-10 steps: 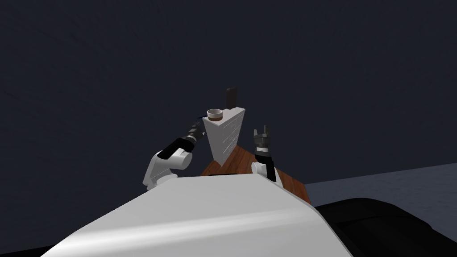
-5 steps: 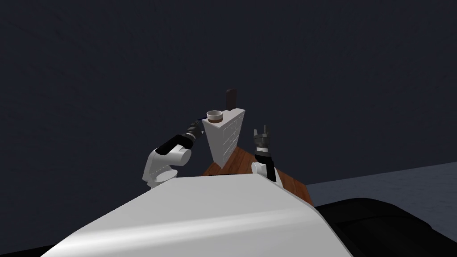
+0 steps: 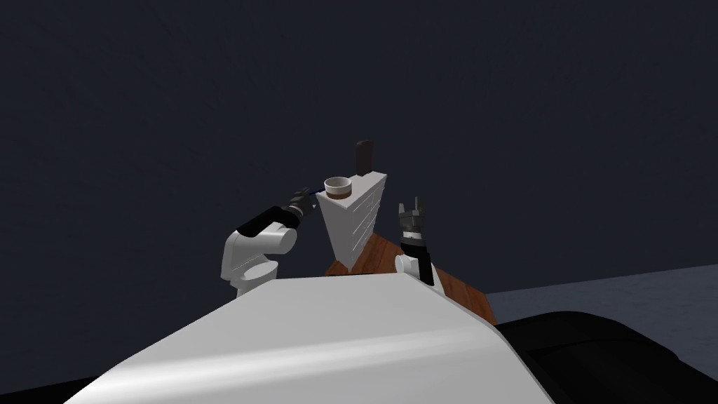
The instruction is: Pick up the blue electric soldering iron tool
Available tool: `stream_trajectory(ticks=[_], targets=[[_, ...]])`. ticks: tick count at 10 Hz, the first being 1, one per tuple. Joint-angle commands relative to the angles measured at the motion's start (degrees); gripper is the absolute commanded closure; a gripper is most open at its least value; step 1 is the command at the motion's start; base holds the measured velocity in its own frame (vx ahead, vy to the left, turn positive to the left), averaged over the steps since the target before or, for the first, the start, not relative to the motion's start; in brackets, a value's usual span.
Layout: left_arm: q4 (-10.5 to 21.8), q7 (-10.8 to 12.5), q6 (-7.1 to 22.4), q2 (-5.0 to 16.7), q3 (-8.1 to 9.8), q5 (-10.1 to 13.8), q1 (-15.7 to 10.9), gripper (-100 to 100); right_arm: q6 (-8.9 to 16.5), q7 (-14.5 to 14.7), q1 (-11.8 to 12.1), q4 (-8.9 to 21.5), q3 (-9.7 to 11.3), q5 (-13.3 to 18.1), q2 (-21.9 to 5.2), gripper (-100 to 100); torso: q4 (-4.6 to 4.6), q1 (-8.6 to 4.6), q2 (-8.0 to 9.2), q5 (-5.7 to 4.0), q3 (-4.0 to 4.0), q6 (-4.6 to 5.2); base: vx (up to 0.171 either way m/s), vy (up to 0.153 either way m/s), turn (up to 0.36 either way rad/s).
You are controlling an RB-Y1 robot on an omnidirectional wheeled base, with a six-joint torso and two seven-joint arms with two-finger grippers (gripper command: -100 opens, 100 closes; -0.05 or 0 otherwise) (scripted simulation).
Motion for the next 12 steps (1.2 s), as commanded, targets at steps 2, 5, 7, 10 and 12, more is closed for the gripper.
stream_trajectory(ticks=[2,5,7,10,12], targets=[[0.4,-0.6,1.6,-2.6,2.36,0.4,-0.9,-100,0.0,0.0,0.0,0.0,0.0,0.0,0.0,0,0.00,0.04,0.00,0.01,0.00,0.00,0.137,0.093,-0.007],[0.4,-0.5,1.5,-2.0,2.04,0.4,-0.9,-100,0.0,0.0,0.0,0.0,0.0,0.0,0.0,0,0.08,-0.21,0.39,-0.04,0.22,0.00,0.027,0.019,-0.001],[0.4,-0.5,1.5,-2.0,2.04,0.4,-0.9,100,0.0,0.0,0.0,0.0,0.0,0.0,0.0,0,0.11,-0.28,0.52,-0.06,0.29,0.01,0.000,0.000,0.000],[0.4,-0.5,1.5,-2.0,1.97,0.4,-0.9,100,0.0,0.0,0.0,0.0,0.0,0.0,0.0,0,0.11,-0.20,0.45,-0.05,0.26,-0.02,0.000,0.000,0.000],[2.4,0.0,-0.3,-0.3,2.74,-1.1,-2.0,-100,0.0,0.0,0.0,0.0,0.0,0.0,0.0,0,0.11,-0.19,0.44,-0.05,0.26,-0.02,-0.011,-0.048,0.035]])
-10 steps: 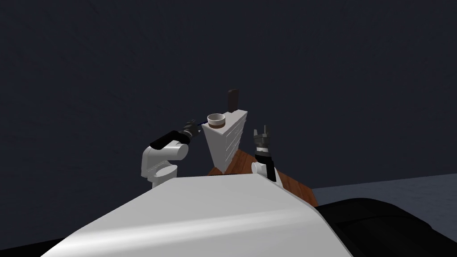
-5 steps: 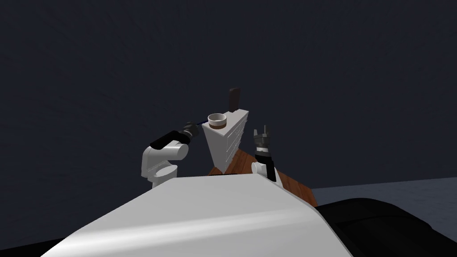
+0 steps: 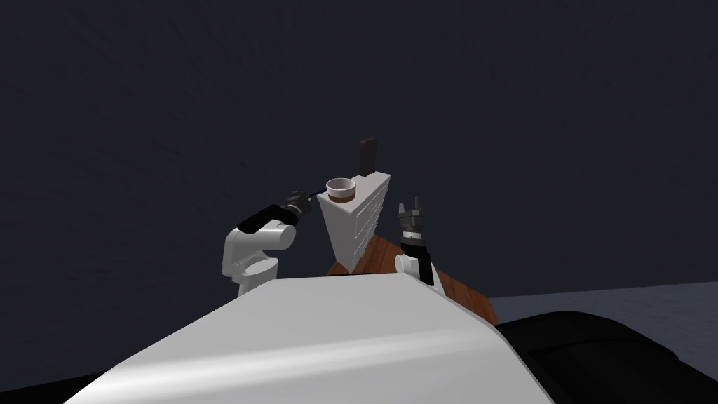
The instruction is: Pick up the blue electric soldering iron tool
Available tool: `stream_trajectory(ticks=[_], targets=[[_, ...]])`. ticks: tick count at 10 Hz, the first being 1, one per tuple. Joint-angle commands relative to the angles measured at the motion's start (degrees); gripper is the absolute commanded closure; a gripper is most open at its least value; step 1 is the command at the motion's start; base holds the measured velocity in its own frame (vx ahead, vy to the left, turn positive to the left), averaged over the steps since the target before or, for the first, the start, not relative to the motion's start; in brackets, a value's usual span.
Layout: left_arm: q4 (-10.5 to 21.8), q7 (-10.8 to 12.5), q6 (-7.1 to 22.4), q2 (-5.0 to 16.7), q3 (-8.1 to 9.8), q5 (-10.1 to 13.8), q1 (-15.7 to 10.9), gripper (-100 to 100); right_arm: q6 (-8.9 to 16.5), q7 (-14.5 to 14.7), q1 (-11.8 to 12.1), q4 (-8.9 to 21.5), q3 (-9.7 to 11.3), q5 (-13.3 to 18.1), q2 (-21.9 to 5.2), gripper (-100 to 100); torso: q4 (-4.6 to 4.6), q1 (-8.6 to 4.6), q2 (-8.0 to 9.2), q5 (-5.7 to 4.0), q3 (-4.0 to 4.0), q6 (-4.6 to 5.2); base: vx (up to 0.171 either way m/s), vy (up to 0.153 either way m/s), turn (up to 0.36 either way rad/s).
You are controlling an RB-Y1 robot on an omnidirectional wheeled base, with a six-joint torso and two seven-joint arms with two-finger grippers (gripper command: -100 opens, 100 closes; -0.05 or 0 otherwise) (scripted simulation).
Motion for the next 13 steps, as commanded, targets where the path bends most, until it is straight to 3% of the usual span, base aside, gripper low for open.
stream_trajectory(ticks=[1,13], targets=[[1.4,0.5,-1.6,0.9,0.36,-1.7,-0.8,-100,0.0,0.0,0.0,0.0,0.0,0.0,0.0,0,0.00,0.00,0.00,0.00,0.00,0.00,-0.042,-0.136,0.089],[19.3,5.1,-16.7,5.5,8.78,-15.3,-9.9,-100,0.0,0.0,0.0,0.0,0.0,0.0,0.0,0,0.00,-0.17,0.01,-0.06,0.01,0.01,-0.032,-0.122,0.106]])
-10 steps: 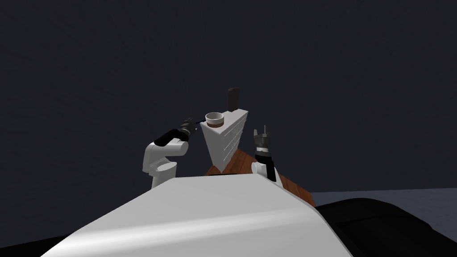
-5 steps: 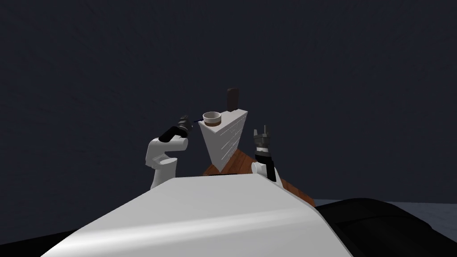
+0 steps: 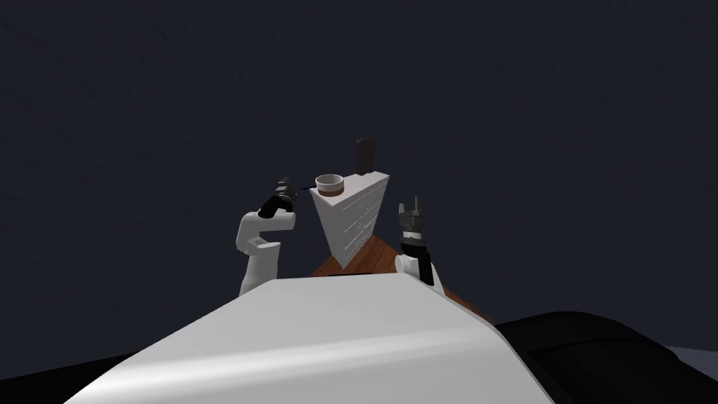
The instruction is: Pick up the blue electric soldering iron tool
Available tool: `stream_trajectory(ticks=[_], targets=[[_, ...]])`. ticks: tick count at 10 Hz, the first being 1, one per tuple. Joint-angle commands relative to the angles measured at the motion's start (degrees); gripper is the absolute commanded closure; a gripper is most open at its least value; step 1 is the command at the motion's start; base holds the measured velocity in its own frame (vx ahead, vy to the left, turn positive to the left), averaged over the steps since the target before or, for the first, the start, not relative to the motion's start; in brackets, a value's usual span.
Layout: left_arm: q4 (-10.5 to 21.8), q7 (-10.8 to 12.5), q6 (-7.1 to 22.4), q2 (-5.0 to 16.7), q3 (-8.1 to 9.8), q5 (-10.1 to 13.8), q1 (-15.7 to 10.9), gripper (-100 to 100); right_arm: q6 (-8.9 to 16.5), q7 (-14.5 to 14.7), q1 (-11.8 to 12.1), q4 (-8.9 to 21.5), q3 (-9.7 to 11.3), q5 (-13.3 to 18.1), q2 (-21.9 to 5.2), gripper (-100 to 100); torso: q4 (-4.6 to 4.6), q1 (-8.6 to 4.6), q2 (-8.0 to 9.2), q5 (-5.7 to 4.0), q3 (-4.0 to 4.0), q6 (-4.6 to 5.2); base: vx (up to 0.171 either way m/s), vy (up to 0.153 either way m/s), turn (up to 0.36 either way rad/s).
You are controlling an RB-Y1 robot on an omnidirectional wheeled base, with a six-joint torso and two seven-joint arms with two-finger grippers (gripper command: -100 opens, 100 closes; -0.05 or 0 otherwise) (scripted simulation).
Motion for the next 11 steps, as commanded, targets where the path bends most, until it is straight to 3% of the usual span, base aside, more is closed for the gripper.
stream_trajectory(ticks=[1,3,11], targets=[[2.7,0.8,-2.6,0.9,1.63,-1.5,-1.2,-100,0.0,0.0,0.0,0.0,0.0,0.0,0.0,0,0.00,0.00,0.00,0.00,0.00,0.00,-0.025,-0.135,0.100],[4.3,1.3,-4.0,1.1,2.46,-2.8,-2.0,-100,0.0,0.0,0.0,0.0,0.0,0.0,0.0,0,-0.01,-0.05,-0.05,-0.01,-0.03,0.00,-0.024,-0.111,0.077],[17.6,5.5,-16.1,0.6,9.19,-13.0,-8.4,-100,0.0,0.0,0.0,0.0,0.0,0.0,0.0,0,-0.04,0.12,-0.20,0.02,-0.11,0.01,-0.011,-0.100,0.108]])
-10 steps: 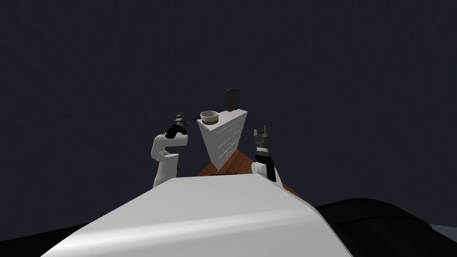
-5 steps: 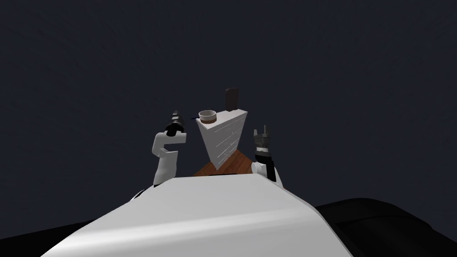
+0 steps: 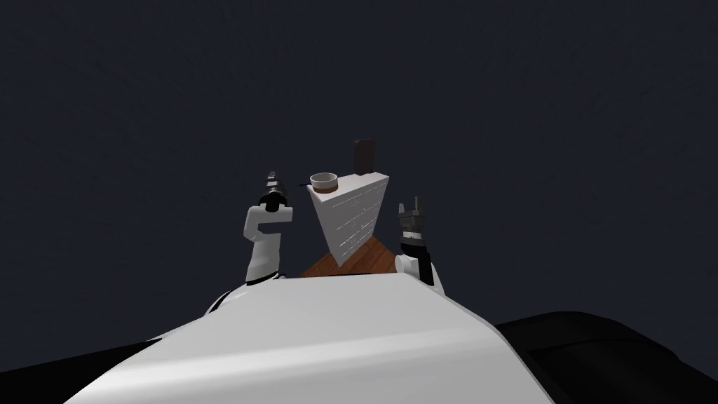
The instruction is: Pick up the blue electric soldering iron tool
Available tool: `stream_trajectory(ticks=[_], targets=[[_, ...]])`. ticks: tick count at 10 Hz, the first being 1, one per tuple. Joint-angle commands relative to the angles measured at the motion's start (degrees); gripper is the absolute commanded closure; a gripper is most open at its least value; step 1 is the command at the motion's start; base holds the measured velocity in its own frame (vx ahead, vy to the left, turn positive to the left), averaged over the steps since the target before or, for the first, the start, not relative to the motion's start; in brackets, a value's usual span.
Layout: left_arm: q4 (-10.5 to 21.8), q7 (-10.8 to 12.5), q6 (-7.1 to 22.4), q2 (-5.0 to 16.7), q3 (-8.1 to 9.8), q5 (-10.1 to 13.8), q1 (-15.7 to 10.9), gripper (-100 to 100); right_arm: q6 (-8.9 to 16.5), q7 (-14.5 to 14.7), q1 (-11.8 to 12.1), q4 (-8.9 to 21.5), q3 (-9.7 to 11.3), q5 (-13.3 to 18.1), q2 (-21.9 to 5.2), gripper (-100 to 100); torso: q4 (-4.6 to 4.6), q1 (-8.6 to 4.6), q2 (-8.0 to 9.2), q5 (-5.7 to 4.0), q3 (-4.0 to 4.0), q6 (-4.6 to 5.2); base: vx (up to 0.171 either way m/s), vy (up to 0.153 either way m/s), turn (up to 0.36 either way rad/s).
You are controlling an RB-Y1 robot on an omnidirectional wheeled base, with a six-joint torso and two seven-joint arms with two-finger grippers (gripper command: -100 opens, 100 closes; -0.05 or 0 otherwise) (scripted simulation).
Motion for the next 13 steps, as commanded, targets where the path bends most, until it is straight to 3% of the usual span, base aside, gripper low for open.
stream_trajectory(ticks=[1,7,13], targets=[[2.4,0.9,-2.5,-0.6,1.30,-2.0,-1.2,-100,0.0,0.0,0.0,0.0,0.0,0.0,0.0,0,0.00,0.00,0.00,0.00,0.00,0.00,-0.003,-0.097,0.101],[10.4,3.5,-9.9,-4.6,5.45,-8.2,-5.0,-100,0.0,0.0,0.0,0.0,0.0,0.0,0.0,0,-0.03,0.10,-0.15,0.02,-0.09,0.01,0.026,-0.079,0.082],[15.0,4.9,-14.0,-10.2,7.70,-11.7,-7.4,-100,0.0,0.0,0.0,0.0,0.0,0.0,0.0,0,-0.05,0.19,-0.20,0.03,-0.12,0.01,0.048,-0.052,0.037]])
